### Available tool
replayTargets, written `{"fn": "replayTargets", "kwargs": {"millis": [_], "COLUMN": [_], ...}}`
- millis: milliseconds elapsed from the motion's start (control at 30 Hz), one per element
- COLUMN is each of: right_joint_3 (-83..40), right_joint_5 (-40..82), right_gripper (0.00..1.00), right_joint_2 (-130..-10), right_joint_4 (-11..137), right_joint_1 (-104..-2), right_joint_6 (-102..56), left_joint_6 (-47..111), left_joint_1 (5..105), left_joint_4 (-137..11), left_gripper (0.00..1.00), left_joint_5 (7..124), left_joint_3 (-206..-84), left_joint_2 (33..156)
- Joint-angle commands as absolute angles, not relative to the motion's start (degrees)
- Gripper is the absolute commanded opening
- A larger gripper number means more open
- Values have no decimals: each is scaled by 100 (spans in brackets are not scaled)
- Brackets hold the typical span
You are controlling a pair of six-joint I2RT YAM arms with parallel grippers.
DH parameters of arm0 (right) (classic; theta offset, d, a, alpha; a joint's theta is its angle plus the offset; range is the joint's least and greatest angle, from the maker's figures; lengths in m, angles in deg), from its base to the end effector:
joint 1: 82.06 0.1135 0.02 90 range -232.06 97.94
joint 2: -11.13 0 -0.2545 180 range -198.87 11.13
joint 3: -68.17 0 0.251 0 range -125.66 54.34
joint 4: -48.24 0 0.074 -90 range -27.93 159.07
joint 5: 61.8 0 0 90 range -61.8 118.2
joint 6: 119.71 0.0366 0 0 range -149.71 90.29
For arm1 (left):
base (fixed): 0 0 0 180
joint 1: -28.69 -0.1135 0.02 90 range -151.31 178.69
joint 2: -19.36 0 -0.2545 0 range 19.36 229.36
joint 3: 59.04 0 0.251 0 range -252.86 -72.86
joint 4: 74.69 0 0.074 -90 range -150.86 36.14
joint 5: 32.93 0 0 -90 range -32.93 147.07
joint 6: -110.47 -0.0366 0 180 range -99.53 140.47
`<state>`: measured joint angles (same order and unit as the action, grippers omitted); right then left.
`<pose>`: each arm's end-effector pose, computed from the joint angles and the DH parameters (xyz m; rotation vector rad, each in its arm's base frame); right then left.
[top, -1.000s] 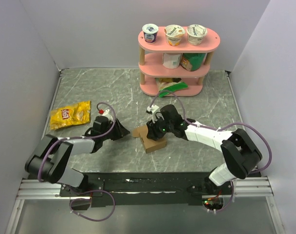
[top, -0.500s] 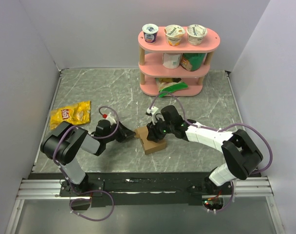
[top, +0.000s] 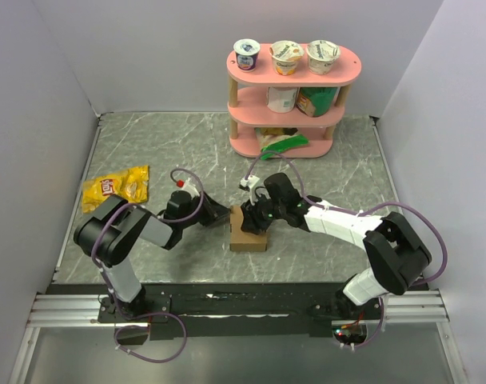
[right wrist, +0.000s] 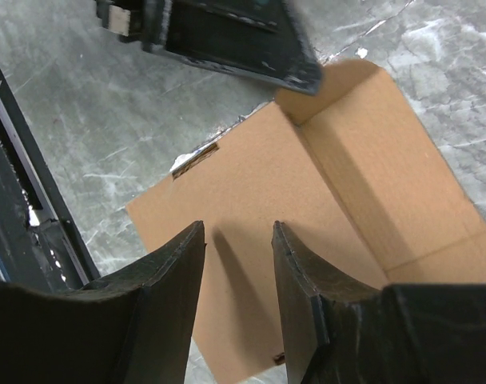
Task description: Fold the paper box
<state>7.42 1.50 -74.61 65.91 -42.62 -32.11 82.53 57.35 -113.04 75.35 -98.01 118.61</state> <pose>0.2267 0.2078 0.1890 -1.0727 2.1183 0.8603 0.2457 -0.1474 0.1061 -0.3991 2.1538 -1.2927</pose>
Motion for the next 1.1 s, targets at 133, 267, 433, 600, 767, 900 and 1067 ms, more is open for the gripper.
{"fn": "replayTargets", "kwargs": {"millis": [133,267,433,600,767,900,1067], "right_joint_3": [943,986,960,820,363,414,713], "right_joint_5": [289,333,499,692,1202,915,728], "right_gripper": [47,47,47,75,95,100,100], "right_joint_2": [-7764,-7729,-7633,-7080,-6464,-6165,-6164], "right_joint_4": [7024,6911,6892,7076,7718,7833,7815], "right_joint_1": [-4198,-4207,-4207,-4216,-4330,-5013,-5701], "right_joint_6": [-3156,-3086,-2989,-2665,-2418,-2041,-1540], "left_joint_6": [8463,8393,8498,8218,7725,7365,7040], "left_joint_1": [6068,6077,6112,6112,6103,5989,5918], "left_joint_4": [-11491,-11412,-11596,-11255,-10376,-9954,-9778], "left_gripper": [35,38,36,37,45,58,69], "left_joint_5": [7597,7640,7772,7658,7299,7148,7262], "left_joint_3": [-10354,-10319,-10222,-10230,-10389,-10512,-10643], "left_joint_2": [11859,11806,11903,11728,11342,11095,10884]}}
